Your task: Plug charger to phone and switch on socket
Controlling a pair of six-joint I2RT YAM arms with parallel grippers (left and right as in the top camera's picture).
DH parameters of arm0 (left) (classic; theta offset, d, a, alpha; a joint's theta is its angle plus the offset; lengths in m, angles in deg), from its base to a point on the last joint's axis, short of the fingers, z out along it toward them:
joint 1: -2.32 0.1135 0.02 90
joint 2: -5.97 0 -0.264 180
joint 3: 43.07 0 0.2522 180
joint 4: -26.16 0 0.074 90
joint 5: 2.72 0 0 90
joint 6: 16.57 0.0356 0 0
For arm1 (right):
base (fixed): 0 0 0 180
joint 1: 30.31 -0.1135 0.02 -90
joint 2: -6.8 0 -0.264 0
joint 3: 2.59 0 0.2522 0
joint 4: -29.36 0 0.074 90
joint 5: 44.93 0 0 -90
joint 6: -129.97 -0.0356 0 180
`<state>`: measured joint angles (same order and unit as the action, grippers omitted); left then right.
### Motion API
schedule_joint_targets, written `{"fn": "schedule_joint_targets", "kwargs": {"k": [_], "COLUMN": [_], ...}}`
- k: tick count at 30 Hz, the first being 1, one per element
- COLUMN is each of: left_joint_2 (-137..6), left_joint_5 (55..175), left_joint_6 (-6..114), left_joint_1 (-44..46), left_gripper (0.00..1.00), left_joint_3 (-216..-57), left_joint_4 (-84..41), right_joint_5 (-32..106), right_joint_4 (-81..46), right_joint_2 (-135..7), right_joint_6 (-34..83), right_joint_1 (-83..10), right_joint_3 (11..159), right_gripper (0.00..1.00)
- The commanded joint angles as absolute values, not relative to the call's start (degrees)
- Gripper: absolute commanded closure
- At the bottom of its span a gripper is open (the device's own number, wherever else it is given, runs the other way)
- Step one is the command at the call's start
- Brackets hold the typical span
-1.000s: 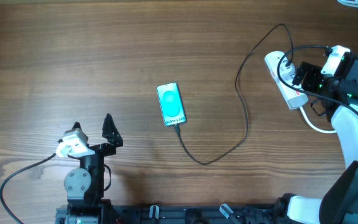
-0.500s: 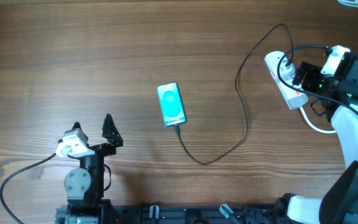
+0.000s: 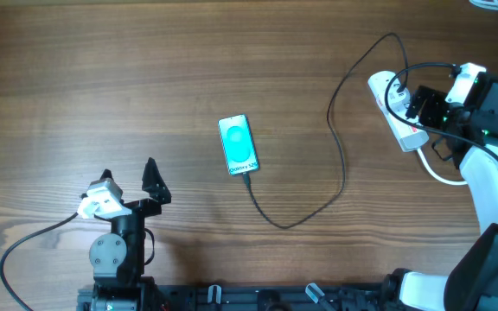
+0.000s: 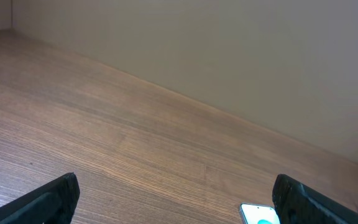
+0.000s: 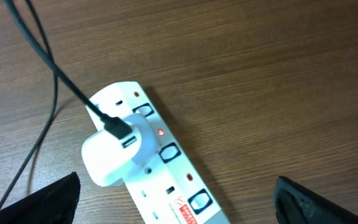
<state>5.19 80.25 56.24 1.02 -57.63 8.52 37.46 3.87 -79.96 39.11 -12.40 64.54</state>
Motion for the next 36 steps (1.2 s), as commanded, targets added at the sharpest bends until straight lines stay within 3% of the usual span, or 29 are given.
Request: {"fn": "schedule_joint_targets", "kwargs": {"k": [1,8,18,36], "left_joint_2": [5.8,5.8,5.8,5.8], "left_joint_5": [80.1,80.1,80.1,80.1], "left_joint_6": [57.2,57.2,57.2,57.2], "left_joint_1": [1.6,1.6,1.6,1.6], "left_gripper": [0.00,0.00,0.00,0.00], "left_joint_3": [-57.2,-57.2,-57.2,-57.2], "left_joint_4": [8.8,8.8,8.8,8.8], "right_joint_5": [38.0,38.0,38.0,38.0], "right_joint_4": [4.0,4.4,4.4,4.4], "right_joint_2": [-78.7,-73.6,-61.2,-51.8], "right_joint_6": [38.4,38.4,38.4,38.5], "right_joint_1": [-14.5,-20.1,-20.5,-20.5], "right_joint_3": [65.1,60.2,30.4,28.3], "right_gripper": [0.00,0.00,0.00,0.00]}}
